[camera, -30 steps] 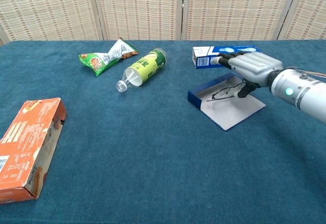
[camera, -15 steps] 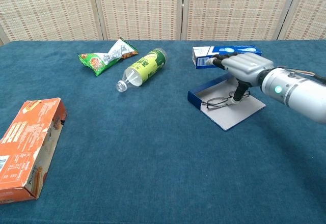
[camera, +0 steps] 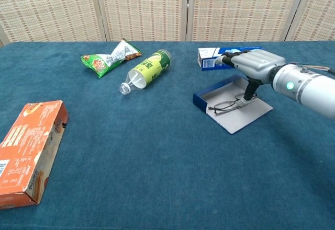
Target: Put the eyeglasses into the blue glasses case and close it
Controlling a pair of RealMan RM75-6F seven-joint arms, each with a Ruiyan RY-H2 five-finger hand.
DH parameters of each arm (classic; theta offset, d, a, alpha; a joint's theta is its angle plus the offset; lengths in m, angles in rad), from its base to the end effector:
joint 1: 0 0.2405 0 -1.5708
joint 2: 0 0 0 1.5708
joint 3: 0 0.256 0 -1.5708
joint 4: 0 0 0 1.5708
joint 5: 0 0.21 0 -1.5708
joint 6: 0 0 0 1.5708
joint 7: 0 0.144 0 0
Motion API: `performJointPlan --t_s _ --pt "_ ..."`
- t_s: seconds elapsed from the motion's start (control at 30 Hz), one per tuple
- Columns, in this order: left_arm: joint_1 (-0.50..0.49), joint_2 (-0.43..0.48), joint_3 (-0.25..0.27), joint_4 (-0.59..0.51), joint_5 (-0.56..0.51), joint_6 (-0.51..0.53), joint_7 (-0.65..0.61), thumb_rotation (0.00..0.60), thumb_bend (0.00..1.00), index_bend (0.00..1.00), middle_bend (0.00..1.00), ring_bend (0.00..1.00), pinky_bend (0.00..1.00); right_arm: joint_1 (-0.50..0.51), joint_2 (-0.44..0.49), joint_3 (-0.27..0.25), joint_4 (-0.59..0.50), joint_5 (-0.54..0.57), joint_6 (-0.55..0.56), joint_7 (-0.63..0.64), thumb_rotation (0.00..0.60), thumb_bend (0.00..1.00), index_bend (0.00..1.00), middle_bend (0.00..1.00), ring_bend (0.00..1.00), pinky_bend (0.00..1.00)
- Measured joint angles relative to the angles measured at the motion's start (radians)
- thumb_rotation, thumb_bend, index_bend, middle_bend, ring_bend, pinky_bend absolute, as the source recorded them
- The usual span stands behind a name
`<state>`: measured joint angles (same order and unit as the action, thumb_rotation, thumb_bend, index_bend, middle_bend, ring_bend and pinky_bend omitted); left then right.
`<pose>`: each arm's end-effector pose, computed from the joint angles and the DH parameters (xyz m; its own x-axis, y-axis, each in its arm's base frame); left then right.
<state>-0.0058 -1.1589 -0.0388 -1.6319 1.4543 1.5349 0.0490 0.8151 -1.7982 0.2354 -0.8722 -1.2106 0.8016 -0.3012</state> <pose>-0.3211 0.1531 0.1519 0.3851 0.0003 0.9229 0.9174 0.1085 -0.3829 -0.1894 -0.4111 -0.0493 0.6456 -0.1754 0.7433 -0.7504 -0.3260 0.5749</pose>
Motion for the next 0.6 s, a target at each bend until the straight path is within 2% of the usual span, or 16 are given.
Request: performJointPlan --t_s 0.6 --pt "0.003 0.001 -0.003 0.011 -0.011 -0.004 -0.010 0.600 0.42 0.08 0.00 0.00 0.00 0.123 -0.112 0.060 0.180 0.063 -0.076 -0.012 0.600 0.06 0.00 0.00 0.00 0.00"
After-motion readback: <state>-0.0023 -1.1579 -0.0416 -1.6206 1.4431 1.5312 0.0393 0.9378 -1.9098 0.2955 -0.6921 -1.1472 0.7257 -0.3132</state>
